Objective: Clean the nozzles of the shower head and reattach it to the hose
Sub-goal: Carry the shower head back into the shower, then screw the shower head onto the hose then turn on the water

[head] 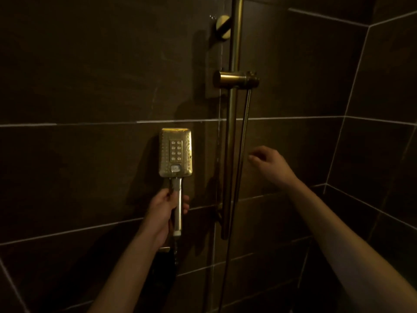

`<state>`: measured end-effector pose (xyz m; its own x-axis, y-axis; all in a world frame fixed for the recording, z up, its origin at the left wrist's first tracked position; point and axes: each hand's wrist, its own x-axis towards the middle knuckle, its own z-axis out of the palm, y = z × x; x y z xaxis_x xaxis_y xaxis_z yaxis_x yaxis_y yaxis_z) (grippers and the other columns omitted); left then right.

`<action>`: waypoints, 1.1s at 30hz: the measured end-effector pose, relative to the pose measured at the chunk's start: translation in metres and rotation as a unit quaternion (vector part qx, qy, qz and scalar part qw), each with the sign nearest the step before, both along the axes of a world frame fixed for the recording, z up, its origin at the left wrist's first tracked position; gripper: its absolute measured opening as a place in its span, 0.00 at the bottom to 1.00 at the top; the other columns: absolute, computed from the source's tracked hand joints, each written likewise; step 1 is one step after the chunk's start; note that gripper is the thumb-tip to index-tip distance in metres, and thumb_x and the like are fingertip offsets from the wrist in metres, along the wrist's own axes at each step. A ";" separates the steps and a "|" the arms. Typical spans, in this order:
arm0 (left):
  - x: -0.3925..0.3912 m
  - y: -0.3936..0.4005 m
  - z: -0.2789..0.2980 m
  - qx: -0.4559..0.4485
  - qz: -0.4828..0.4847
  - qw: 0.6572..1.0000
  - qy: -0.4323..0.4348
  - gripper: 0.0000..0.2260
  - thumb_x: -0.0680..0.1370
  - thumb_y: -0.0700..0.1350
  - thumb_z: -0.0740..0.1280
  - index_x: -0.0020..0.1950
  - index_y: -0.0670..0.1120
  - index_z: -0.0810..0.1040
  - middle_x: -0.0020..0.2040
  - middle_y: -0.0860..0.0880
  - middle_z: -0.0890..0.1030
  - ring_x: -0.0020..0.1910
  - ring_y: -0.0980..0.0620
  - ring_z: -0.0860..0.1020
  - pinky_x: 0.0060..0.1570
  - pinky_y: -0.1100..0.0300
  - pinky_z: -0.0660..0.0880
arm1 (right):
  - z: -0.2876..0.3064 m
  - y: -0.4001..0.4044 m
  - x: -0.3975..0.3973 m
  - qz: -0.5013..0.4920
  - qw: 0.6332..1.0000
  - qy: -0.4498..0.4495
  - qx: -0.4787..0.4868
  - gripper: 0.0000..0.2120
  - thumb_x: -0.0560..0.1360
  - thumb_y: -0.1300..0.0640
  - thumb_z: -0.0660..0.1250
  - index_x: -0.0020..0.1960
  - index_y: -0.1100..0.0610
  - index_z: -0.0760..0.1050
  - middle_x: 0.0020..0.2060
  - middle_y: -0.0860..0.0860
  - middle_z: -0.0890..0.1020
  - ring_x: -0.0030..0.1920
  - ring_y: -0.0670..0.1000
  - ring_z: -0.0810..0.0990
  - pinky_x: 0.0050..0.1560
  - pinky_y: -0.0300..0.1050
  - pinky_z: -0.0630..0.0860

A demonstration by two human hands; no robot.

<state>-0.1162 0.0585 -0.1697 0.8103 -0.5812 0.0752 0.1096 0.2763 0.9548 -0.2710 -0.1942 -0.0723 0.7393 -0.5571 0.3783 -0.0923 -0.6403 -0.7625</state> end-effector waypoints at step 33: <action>0.011 -0.092 0.158 -0.043 0.168 0.978 -0.113 0.10 0.83 0.38 0.58 0.62 0.46 0.73 0.45 0.46 0.83 0.43 0.51 0.80 0.42 0.53 0.77 | 0.097 -0.064 0.056 0.221 0.889 -0.201 0.346 0.08 0.81 0.62 0.59 0.57 0.58 0.75 0.55 0.57 0.75 0.46 0.50 0.77 0.43 0.44 0.78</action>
